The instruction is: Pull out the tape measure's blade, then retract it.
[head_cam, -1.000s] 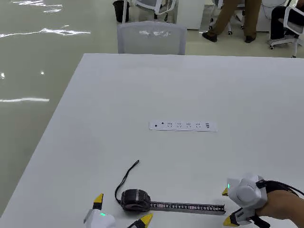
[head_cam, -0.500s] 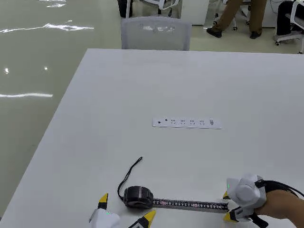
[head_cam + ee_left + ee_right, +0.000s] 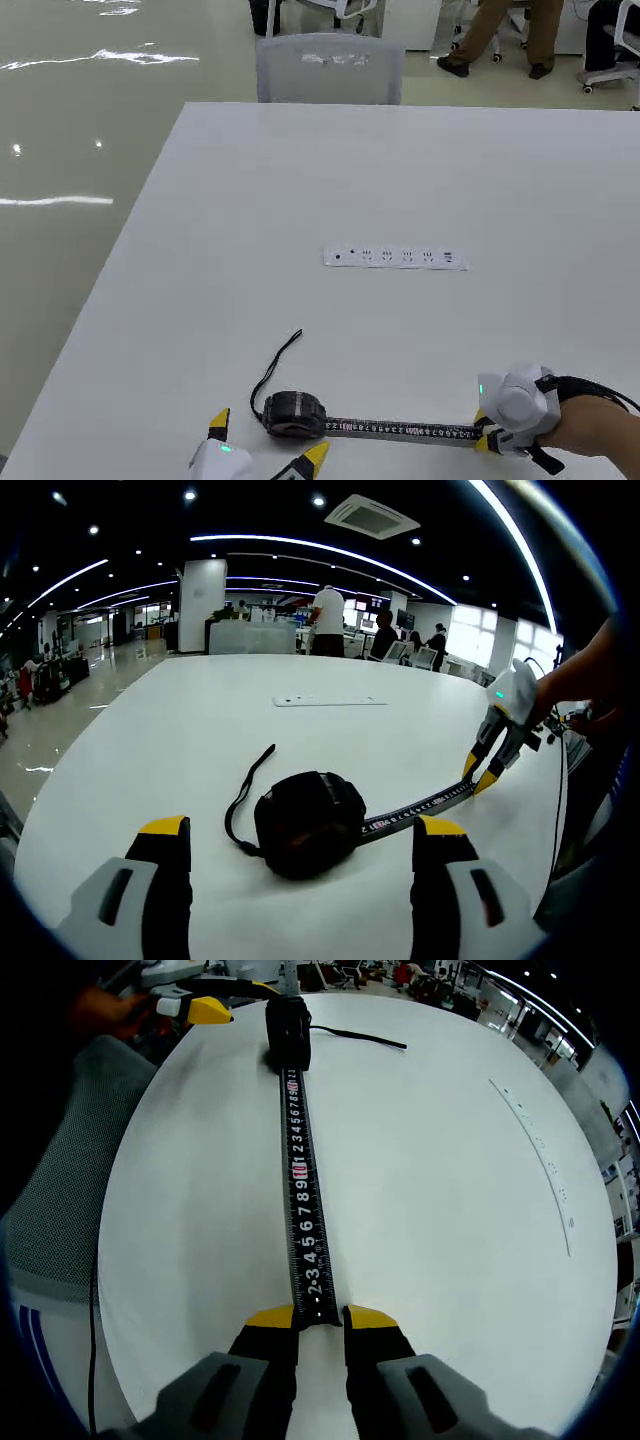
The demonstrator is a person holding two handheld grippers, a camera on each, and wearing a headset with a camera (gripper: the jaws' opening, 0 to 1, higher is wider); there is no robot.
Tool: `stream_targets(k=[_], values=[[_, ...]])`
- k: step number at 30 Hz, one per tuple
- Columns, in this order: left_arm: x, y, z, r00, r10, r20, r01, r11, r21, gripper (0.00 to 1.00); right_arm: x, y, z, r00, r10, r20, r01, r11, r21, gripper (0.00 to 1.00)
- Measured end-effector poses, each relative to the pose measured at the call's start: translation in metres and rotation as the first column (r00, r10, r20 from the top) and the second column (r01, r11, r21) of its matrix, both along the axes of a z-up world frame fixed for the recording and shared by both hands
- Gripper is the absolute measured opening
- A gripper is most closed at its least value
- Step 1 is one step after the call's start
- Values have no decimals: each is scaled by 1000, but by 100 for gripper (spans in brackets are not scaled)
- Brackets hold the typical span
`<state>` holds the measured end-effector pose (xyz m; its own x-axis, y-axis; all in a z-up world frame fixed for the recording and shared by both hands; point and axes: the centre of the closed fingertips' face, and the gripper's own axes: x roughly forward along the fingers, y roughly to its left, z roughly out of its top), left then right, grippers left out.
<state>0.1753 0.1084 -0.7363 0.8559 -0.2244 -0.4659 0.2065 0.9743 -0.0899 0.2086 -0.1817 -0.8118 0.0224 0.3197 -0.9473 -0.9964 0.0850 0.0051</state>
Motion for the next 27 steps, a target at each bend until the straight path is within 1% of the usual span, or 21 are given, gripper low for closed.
stream_targets(k=[5, 9, 12, 13, 15, 16, 21, 24, 26, 27], values=[[3, -2, 1, 1000, 4, 2, -4, 1000, -6, 89, -1, 0, 2, 1000, 10, 7, -10, 1000, -8, 16], [5, -6, -4, 1000, 9, -16, -9, 1000, -24, 87, -1, 1, 2, 1000, -7, 2, 7, 1000, -10, 15], [10, -9, -8, 1000, 15, -25, -16, 999, -35, 85, 0, 0, 1, 1000, -12, 0, 12, 1000, -8, 14], [12, -13, -9, 999, 21, -27, -21, 999, -33, 85, 0, 0, 0, 1000, -18, -2, 18, 1000, -9, 14], [15, -14, -12, 999, 35, -37, -36, 999, -39, 85, 0, 0, 0, 1000, -15, 0, 15, 1000, -14, 14], [17, -14, -14, 998, 43, -37, -45, 998, -39, 85, -1, 0, 0, 1000, -18, -1, 18, 1000, -18, 14], [20, -20, -17, 998, 52, -41, -54, 998, -38, 83, 1, -1, -3, 1000, -28, -5, 28, 999, -28, 14], [21, -19, -19, 997, 60, -44, -62, 997, -40, 81, 1, 0, -3, 1000, -29, -6, 28, 999, -39, 14], [22, -19, -20, 996, 74, -52, -76, 996, -51, 81, 0, 0, -2, 999, -32, -8, 32, 998, -47, 14], [24, -18, -21, 996, 74, -52, -77, 996, -50, 80, 0, 1, -1, 999, -32, -8, 32, 998, -50, 14]])
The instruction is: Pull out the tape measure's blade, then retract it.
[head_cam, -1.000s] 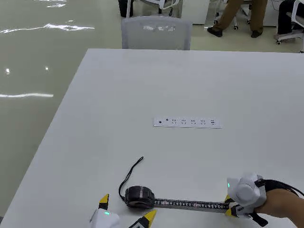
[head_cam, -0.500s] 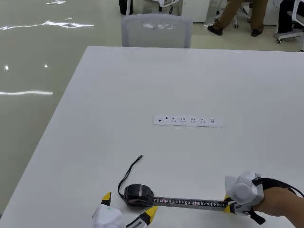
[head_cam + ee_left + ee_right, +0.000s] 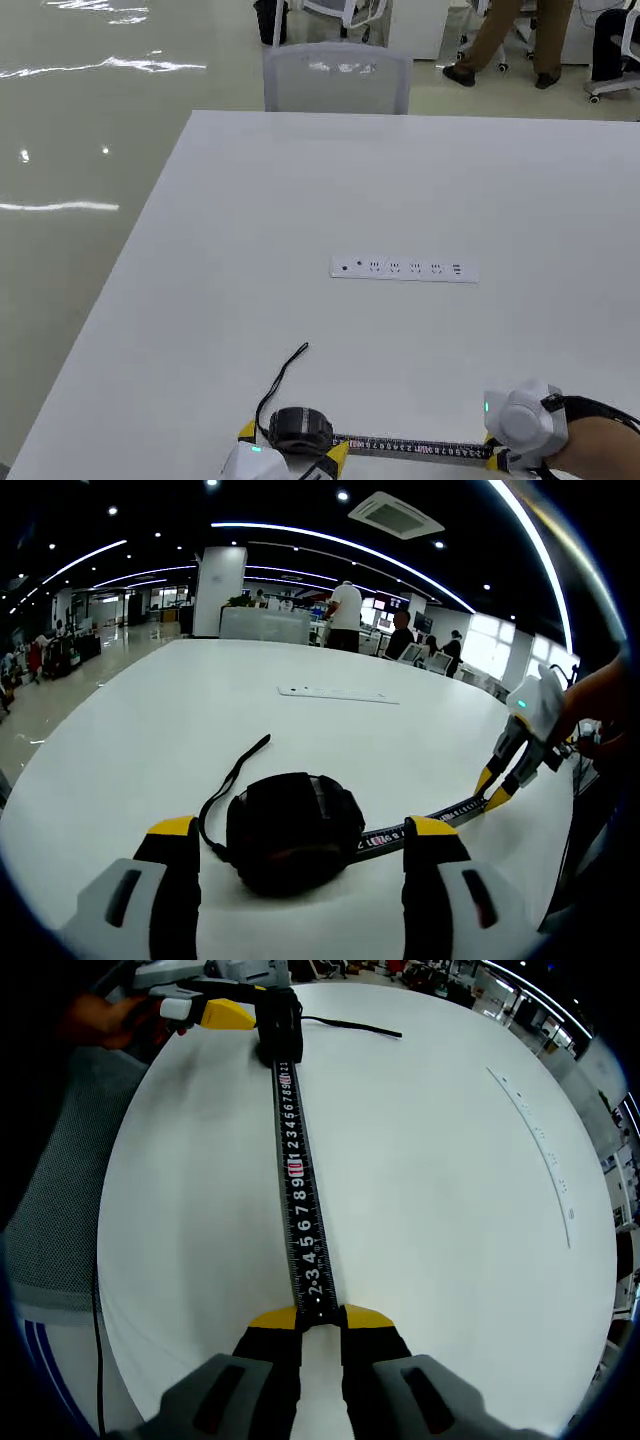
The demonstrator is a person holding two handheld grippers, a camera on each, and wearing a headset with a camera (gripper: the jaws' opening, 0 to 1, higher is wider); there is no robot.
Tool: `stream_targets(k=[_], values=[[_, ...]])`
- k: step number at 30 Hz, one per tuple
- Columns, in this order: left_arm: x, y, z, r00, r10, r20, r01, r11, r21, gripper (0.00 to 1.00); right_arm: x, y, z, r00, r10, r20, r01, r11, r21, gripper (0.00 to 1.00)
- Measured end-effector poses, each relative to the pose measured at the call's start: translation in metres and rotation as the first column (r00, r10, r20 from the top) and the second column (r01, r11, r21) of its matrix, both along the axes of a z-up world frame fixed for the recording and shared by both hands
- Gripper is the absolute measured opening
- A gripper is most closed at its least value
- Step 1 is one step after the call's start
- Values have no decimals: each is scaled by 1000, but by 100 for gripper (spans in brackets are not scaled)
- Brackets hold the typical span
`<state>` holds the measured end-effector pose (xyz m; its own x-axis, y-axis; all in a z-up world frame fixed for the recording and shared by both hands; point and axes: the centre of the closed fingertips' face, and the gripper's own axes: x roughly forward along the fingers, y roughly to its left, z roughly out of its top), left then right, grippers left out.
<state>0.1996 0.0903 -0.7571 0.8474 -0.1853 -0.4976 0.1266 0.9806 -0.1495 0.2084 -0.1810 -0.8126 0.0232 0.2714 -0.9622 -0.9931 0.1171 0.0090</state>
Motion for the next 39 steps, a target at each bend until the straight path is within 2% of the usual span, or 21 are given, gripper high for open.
stream_targets(k=[2, 8, 13, 23, 29, 30, 39], values=[[3, -1, -2, 1000, 0, -3, 0, 1000, 5, 80, -1, 1, 3, 1000, -5, -3, 5, 1000, -7, 14], [7, 1, -8, 999, 40, -28, -41, 999, -30, 78, 1, 0, 1, 1000, -16, -7, 16, 1000, -11, 14], [11, -2, -8, 999, 34, -24, -34, 999, -24, 76, 0, 1, 1, 1000, -7, -5, 7, 1000, -28, 14], [20, -2, -11, 999, 33, -29, -33, 999, -18, 74, 0, -1, 0, 999, -34, -18, 33, 999, -34, 14], [21, 0, -12, 998, 50, -38, -50, 999, -6, 65, -1, 0, 4, 1000, -25, -17, 25, 999, -36, 14], [22, -1, -12, 998, 47, -40, -47, 999, -14, 64, -1, 0, 4, 1000, -26, -17, 26, 999, -35, 14], [22, -1, -14, 999, 32, -44, -32, 999, 9, 63, -1, 0, 4, 999, -27, -18, 26, 999, -37, 14]])
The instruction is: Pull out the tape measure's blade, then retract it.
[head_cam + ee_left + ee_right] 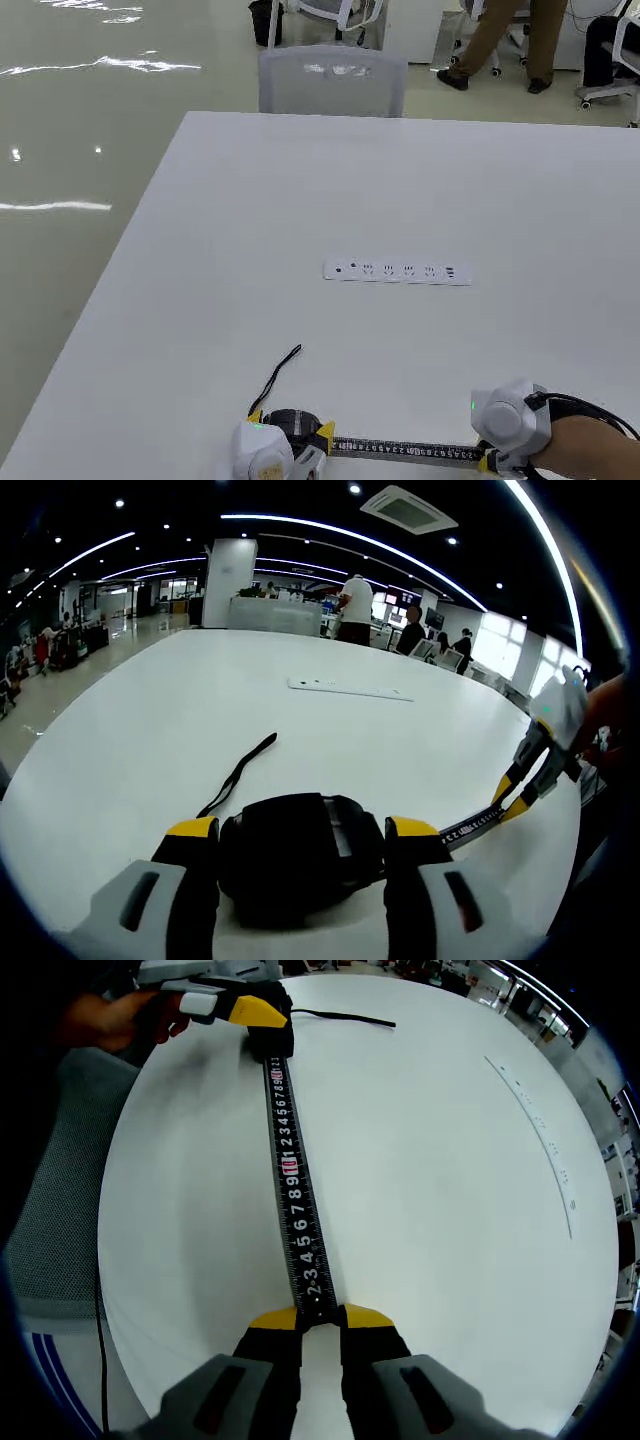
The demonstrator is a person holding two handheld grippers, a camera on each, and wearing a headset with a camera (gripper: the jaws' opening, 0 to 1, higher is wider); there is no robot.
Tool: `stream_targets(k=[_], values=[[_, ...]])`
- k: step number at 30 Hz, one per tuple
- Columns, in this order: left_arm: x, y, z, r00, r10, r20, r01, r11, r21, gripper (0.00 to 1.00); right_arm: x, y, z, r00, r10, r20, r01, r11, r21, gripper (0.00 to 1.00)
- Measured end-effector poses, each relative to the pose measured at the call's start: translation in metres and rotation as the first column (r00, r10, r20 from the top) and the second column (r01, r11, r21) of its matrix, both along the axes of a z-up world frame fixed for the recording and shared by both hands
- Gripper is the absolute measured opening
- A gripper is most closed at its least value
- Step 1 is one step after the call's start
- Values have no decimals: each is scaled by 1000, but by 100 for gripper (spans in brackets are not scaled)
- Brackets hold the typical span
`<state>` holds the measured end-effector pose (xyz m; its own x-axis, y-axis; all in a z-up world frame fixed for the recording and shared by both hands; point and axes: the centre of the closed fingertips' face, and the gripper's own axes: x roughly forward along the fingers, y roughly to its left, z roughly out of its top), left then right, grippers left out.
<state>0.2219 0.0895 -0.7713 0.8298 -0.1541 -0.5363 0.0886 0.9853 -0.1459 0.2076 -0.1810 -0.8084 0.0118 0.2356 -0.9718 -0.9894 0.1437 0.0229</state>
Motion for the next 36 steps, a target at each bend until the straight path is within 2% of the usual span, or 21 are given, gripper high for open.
stream_targets(k=[4, 6, 9, 13, 21, 36], values=[[0, 0, -1, 1000, -12, -18, 13, 1000, 23, 63, -1, 0, 0, 1000, -1, -2, 1, 1000, 1, 14], [-1, 0, -2, 1000, -17, -17, 17, 999, 31, 63, -1, 0, 0, 1000, 0, -2, 0, 1000, 2, 13], [-3, -3, -4, 999, -42, -14, 43, 997, 69, 63, 0, 0, -2, 1000, 1, -2, -1, 1000, 3, 13], [-4, -1, -6, 996, -92, -6, 92, 986, 136, 61, 1, 0, -3, 1000, 1, -3, -1, 1000, 6, 13], [-4, 0, -5, 996, -86, -7, 86, 988, 132, 60, -1, 2, 1, 1000, 5, -5, -5, 1000, 5, 13], [-3, 1, -5, 996, -88, -8, 88, 988, 124, 59, 0, 5, -1, 1000, 2, 12, -2, 1000, 10, 14]])
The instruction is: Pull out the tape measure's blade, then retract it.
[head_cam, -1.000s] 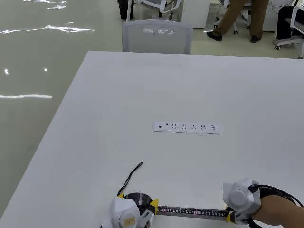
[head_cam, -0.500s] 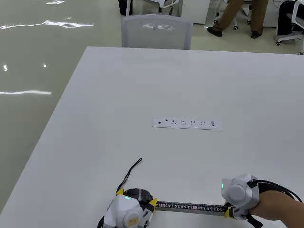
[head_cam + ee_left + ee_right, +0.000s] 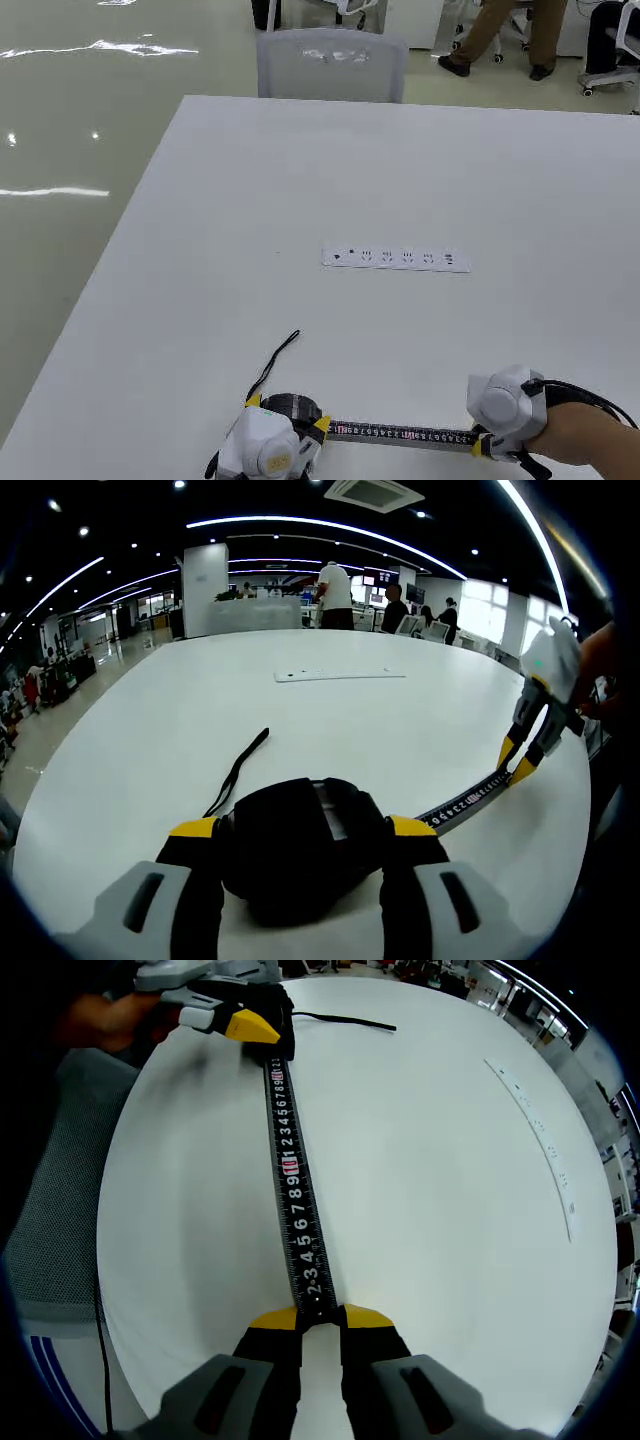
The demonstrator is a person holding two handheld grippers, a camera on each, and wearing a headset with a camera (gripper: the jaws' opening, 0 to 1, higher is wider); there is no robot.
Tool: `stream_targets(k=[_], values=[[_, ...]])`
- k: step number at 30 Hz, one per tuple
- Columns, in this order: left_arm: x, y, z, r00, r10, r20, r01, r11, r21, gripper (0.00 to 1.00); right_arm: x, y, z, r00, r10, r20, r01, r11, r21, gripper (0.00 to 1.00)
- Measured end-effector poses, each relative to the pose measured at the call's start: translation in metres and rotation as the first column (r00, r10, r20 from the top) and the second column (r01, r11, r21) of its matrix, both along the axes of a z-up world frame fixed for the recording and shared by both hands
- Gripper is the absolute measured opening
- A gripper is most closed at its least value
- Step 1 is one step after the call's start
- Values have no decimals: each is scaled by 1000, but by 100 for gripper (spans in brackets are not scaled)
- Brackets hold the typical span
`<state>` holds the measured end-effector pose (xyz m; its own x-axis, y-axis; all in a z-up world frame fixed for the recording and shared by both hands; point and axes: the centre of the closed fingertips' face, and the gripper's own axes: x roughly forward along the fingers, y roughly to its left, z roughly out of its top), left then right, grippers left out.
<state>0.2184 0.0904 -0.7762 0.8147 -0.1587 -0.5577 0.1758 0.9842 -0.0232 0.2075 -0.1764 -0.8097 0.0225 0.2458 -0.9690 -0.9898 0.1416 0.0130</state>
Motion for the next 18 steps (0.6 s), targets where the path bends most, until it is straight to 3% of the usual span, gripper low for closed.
stream_targets(k=[18], values=[[0, 0, -3, 1000, -2, -7, 2, 1000, -6, 59, 0, 5, -1, 1000, 9, 12, -9, 1000, -1, 14]])
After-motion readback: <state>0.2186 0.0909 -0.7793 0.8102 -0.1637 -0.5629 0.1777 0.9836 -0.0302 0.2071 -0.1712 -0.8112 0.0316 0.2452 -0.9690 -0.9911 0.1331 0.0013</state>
